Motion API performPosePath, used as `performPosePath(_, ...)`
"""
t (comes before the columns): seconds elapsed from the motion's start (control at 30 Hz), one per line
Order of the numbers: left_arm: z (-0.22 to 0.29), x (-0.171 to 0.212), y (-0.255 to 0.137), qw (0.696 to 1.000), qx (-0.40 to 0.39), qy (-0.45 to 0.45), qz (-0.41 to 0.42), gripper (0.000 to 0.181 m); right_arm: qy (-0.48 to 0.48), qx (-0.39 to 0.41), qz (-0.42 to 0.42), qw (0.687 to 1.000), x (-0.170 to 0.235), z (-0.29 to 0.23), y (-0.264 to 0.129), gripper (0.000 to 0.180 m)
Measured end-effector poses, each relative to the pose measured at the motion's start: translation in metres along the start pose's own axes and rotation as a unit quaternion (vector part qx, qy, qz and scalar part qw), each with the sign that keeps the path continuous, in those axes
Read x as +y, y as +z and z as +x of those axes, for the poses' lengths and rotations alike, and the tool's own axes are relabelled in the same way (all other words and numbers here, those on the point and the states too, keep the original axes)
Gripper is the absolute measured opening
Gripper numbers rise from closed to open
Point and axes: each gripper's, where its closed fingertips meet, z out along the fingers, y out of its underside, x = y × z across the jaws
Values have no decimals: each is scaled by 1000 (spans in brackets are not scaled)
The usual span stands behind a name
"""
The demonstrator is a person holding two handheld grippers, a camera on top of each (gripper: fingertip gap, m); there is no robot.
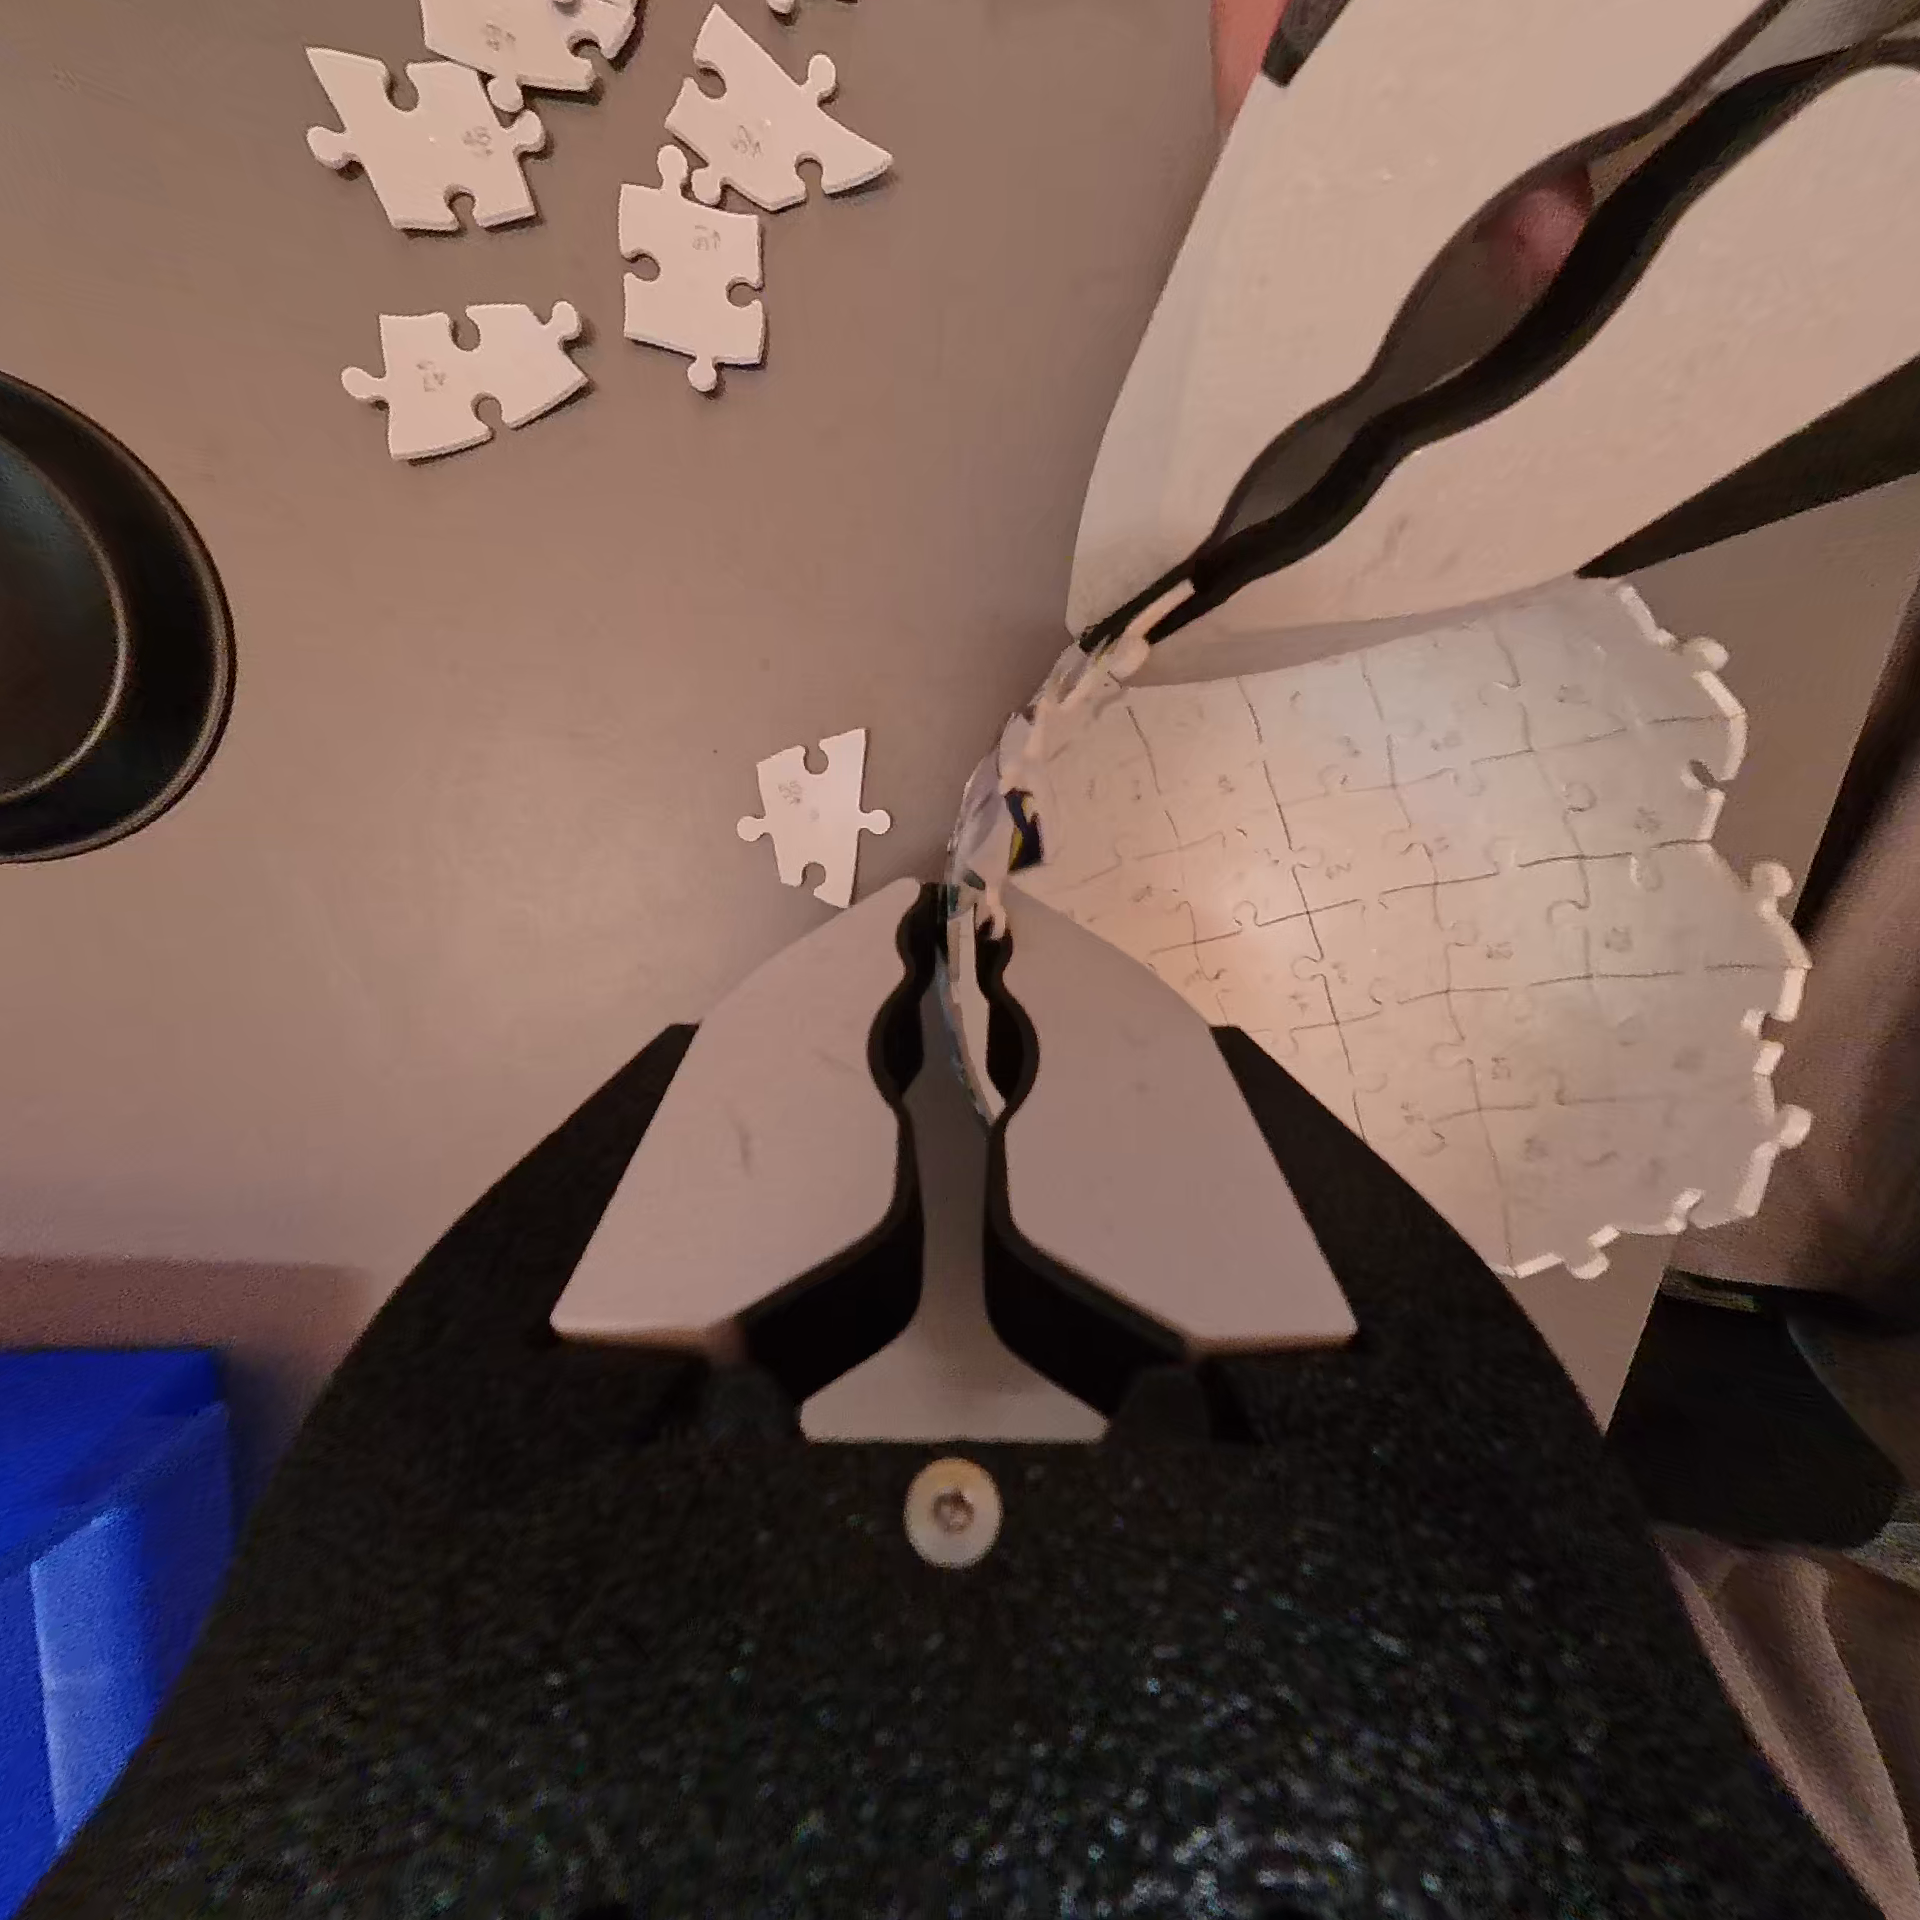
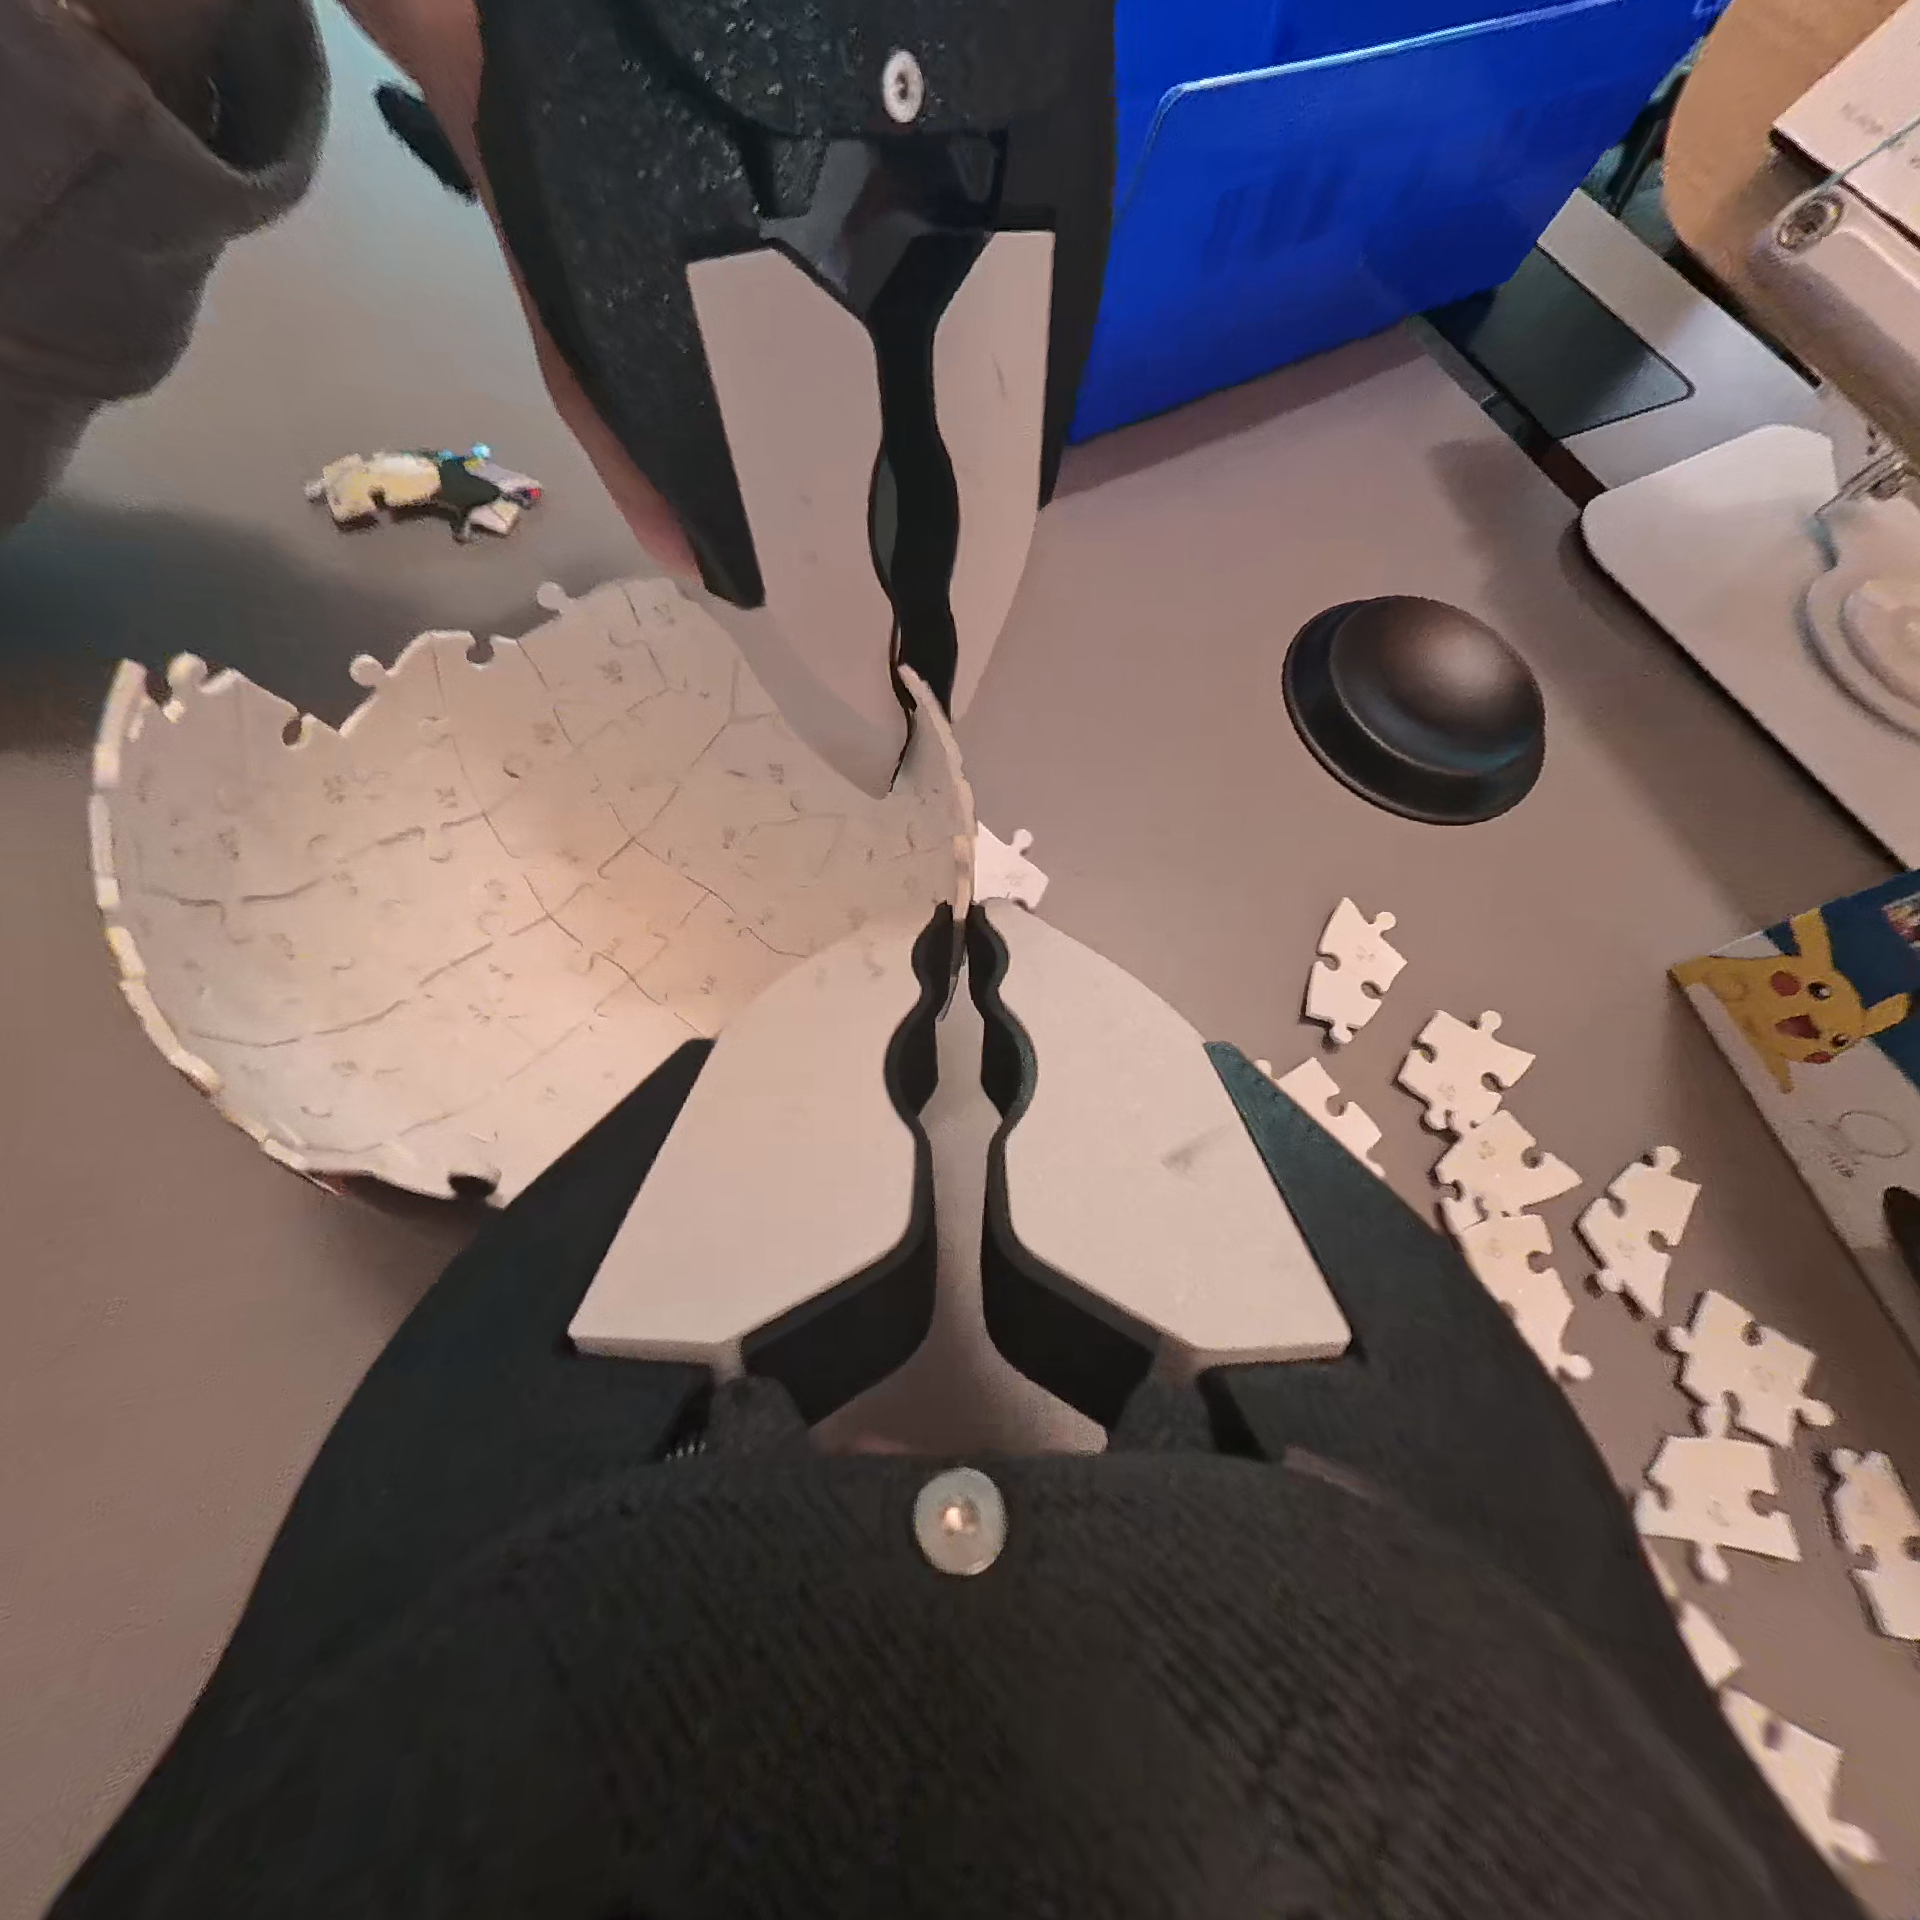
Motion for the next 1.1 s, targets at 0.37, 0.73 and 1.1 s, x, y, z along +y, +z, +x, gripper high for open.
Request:
performPosePath(0.37, -2, 0, 1, 1000, 0, -4, 2, 6, -101, 0, -69, 992, 5, 3, 6, 5)
performPosePath(0.73, 1, -2, 0, 1000, -2, 1, 4, 5, -122, 13, -96, 988, 9, 6, 3, 15)
performPosePath(1.1, 0, -2, 0, 1000, -7, 4, 0, 5, -133, -32, -126, 982, 12, 4, 4, 13)
